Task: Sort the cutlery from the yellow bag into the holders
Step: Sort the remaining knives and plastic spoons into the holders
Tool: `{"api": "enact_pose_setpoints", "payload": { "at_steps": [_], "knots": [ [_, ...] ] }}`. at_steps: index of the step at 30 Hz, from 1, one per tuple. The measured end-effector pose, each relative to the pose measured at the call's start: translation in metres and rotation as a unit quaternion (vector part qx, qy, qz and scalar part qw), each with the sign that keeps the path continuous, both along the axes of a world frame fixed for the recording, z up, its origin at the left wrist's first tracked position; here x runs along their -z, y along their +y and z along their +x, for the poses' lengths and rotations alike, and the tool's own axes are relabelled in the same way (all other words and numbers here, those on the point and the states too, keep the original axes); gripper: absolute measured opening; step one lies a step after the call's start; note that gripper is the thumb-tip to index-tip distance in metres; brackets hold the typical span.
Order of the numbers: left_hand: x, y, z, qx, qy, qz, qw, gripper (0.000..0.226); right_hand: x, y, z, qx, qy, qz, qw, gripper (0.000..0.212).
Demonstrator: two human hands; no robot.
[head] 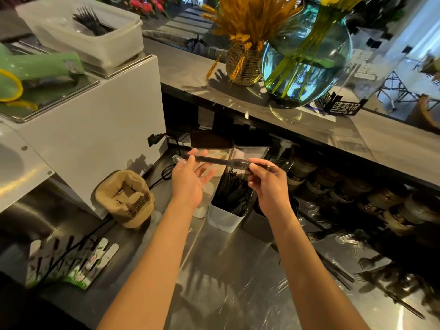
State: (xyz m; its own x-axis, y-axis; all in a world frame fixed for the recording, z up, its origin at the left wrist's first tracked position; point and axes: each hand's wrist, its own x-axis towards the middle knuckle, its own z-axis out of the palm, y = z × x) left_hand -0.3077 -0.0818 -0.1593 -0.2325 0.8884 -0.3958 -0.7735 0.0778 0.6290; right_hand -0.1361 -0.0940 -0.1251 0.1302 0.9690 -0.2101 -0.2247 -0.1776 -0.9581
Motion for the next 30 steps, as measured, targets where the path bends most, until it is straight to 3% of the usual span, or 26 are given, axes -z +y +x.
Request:
{"api": "enact_pose_setpoints", "payload": {
  "at_steps": [3, 6, 12, 18, 26, 30],
  "knots": [
    [0.003, 0.002, -0.001, -0.006, 0.001, -0.024, 1.0, 0.022, 0.003, 0.001, 0.005, 0.008, 0.0, -0.006, 1.0, 0.02],
    [0.006, 0.003, 0.001, 0.013, 0.059, -0.04, 0.997, 0.023, 0.005, 0.003, 0.01, 0.017, 0.024, -0.015, 0.999, 0.023],
    [0.011, 0.0, 0.027, 0.069, 0.135, -0.048, 0.987, 0.024, 0.012, 0.009, 0.0, 0.083, 0.178, -0.045, 0.979, 0.03],
    [0.011, -0.008, 0.047, 0.16, 0.166, -0.031, 0.973, 0.016, 0.023, 0.013, 0.012, 0.103, 0.057, 0.009, 0.993, 0.011],
    [0.012, -0.003, 0.071, 0.203, 0.221, -0.041, 0.953, 0.019, 0.013, 0.004, 0.073, 0.183, 0.062, 0.113, 0.975, 0.005],
    [0.012, -0.004, 0.09, 0.207, 0.221, -0.038, 0.952, 0.018, 0.01, -0.005, 0.101, 0.248, 0.068, 0.124, 0.959, 0.013]
  ]
}}
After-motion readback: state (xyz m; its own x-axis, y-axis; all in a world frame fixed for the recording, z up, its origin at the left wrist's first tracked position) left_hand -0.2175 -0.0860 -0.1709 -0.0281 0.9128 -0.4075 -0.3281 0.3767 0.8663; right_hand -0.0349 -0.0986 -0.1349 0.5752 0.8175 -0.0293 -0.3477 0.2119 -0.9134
